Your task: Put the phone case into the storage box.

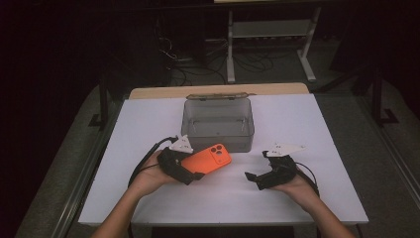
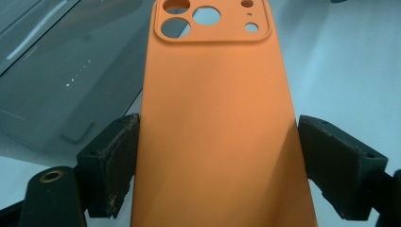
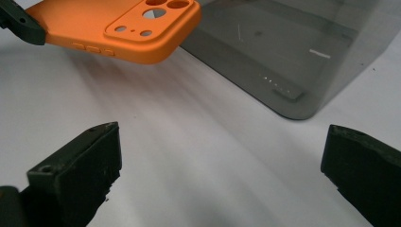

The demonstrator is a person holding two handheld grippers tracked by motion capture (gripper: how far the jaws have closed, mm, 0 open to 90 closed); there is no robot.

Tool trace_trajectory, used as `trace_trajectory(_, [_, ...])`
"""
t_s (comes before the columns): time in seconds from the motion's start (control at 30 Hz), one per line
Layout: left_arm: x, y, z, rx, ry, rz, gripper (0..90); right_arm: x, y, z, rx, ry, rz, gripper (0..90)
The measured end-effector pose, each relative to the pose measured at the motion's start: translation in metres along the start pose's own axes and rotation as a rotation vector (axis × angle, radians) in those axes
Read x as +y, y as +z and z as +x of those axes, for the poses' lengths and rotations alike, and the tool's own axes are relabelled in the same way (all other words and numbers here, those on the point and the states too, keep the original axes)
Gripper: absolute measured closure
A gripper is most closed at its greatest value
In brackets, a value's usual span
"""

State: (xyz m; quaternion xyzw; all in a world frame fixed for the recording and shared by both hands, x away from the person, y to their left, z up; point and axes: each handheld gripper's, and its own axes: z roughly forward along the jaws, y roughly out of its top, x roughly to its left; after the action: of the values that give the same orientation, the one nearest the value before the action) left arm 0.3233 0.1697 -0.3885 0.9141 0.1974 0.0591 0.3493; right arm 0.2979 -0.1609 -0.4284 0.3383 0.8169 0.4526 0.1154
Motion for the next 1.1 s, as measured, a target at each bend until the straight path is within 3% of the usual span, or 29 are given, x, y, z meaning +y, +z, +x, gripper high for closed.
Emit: trace_trajectory(1.1, [0.002, -0.002, 0.000, -0.003, -0.002, -0.016, 16.5, 0.016, 0.026, 0.009, 0.032, -0.028, -0.009, 0.0])
